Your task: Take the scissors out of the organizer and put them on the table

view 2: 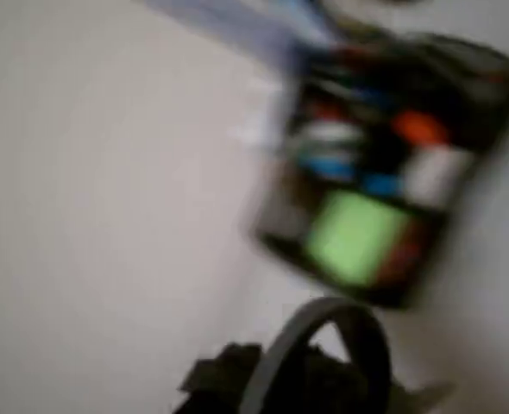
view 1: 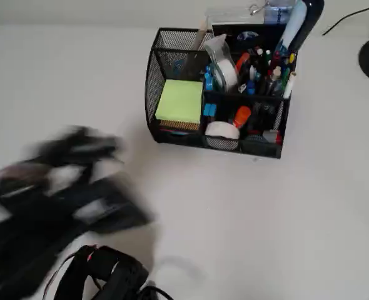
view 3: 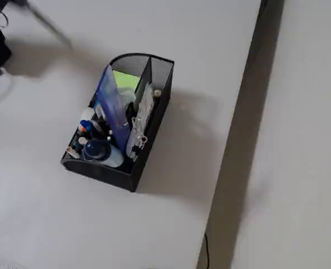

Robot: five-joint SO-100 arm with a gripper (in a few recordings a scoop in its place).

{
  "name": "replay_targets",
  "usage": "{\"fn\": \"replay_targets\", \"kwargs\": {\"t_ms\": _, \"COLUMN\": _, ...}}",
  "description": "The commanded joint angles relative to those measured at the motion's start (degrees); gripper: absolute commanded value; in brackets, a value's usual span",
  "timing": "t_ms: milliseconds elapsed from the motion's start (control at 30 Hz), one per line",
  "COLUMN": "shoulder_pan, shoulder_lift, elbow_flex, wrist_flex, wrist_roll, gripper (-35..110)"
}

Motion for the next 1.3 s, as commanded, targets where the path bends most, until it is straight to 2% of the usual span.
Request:
{"fn": "replay_targets", "kwargs": {"t_ms": 0, "shoulder_pan": 3.9, "shoulder_lift": 7.8, "elbow_flex": 23.4, "wrist_flex": -9.2, "wrist_roll": -4.4, "gripper": 0}}
{"fn": "replay_targets", "kwargs": {"t_ms": 233, "shoulder_pan": 6.8, "shoulder_lift": 7.8, "elbow_flex": 35.0, "wrist_flex": -16.3, "wrist_roll": -5.2, "gripper": 0}}
{"fn": "replay_targets", "kwargs": {"t_ms": 433, "shoulder_pan": 12.0, "shoulder_lift": 7.7, "elbow_flex": 42.0, "wrist_flex": -22.0, "wrist_roll": -6.8, "gripper": 17}}
{"fn": "replay_targets", "kwargs": {"t_ms": 833, "shoulder_pan": 24.1, "shoulder_lift": 7.9, "elbow_flex": 49.4, "wrist_flex": -33.7, "wrist_roll": -7.6, "gripper": 22}}
{"fn": "replay_targets", "kwargs": {"t_ms": 1000, "shoulder_pan": 18.8, "shoulder_lift": 7.8, "elbow_flex": 43.0, "wrist_flex": -27.2, "wrist_roll": -5.3, "gripper": 24}}
{"fn": "replay_targets", "kwargs": {"t_ms": 1067, "shoulder_pan": 13.9, "shoulder_lift": 7.7, "elbow_flex": 38.8, "wrist_flex": -22.7, "wrist_roll": -1.5, "gripper": 20}}
{"fn": "replay_targets", "kwargs": {"t_ms": 1200, "shoulder_pan": 1.8, "shoulder_lift": 7.7, "elbow_flex": 28.4, "wrist_flex": -12.3, "wrist_roll": 8.6, "gripper": 2}}
{"fn": "replay_targets", "kwargs": {"t_ms": 1267, "shoulder_pan": -3.3, "shoulder_lift": 7.8, "elbow_flex": 23.7, "wrist_flex": -6.9, "wrist_roll": 11.5, "gripper": 0}}
